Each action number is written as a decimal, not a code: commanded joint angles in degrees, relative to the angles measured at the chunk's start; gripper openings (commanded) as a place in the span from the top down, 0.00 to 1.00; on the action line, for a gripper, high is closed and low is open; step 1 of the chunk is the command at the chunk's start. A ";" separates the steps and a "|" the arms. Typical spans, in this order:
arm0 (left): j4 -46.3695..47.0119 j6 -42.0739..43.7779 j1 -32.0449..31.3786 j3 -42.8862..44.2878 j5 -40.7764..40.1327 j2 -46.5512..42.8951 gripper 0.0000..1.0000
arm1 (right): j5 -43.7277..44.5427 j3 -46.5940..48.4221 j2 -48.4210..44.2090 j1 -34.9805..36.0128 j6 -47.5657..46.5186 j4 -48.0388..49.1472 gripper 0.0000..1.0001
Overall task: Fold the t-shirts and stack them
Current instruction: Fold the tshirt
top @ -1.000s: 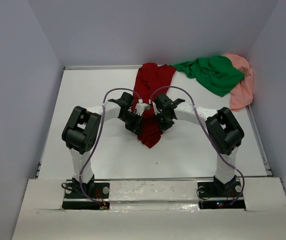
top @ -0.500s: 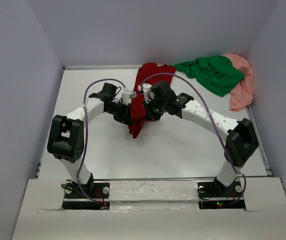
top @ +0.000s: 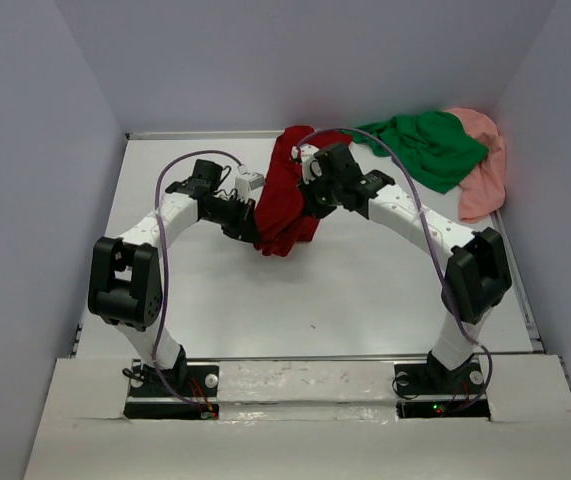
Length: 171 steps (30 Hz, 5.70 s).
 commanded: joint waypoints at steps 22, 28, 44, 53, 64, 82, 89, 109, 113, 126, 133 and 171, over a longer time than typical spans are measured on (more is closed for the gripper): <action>-0.58 -0.28 -6.17 29.07 2.56 25.07 0.97 | 3.18 25.34 21.96 -10.36 0.68 1.47 1.00; -0.12 0.69 -6.79 31.97 3.27 30.52 0.83 | 4.94 31.05 28.90 -11.94 0.68 1.39 1.00; 22.36 -13.54 -0.64 20.73 -20.61 21.05 0.83 | 4.77 39.59 40.25 -15.63 2.35 1.21 1.00; 25.27 -15.48 -0.55 20.28 -32.41 21.22 0.29 | 2.66 31.33 37.00 -15.63 1.73 3.23 0.16; 27.37 -15.66 -0.64 12.65 -32.33 11.30 0.12 | -0.06 16.67 22.25 -15.63 1.47 7.10 0.13; 24.75 -11.27 -7.31 0.42 -6.23 -2.26 0.89 | -1.30 -1.28 1.49 -15.63 1.21 15.80 1.00; 17.48 -9.34 -13.29 3.66 -3.58 11.34 1.00 | 0.99 -1.02 -0.27 -15.63 0.85 14.22 1.00; 28.43 -9.68 -15.31 3.58 -25.80 12.69 1.00 | -2.61 -1.63 0.00 -15.63 2.00 13.43 1.00; 30.89 -10.12 -15.31 4.64 -28.37 13.65 1.00 | -3.05 -1.90 -0.09 -15.63 2.00 13.25 1.00; 36.26 -10.12 -15.40 8.59 -32.85 15.77 1.00 | -4.90 -2.07 0.88 -15.63 2.09 13.25 1.00; 35.91 -10.03 -15.40 9.38 -32.24 16.82 1.00 | -4.90 -2.16 0.79 -15.63 1.91 13.25 1.00; 37.31 -11.35 -15.93 9.03 -46.30 17.70 0.24 | -8.06 -2.16 1.31 -16.69 1.47 12.72 1.00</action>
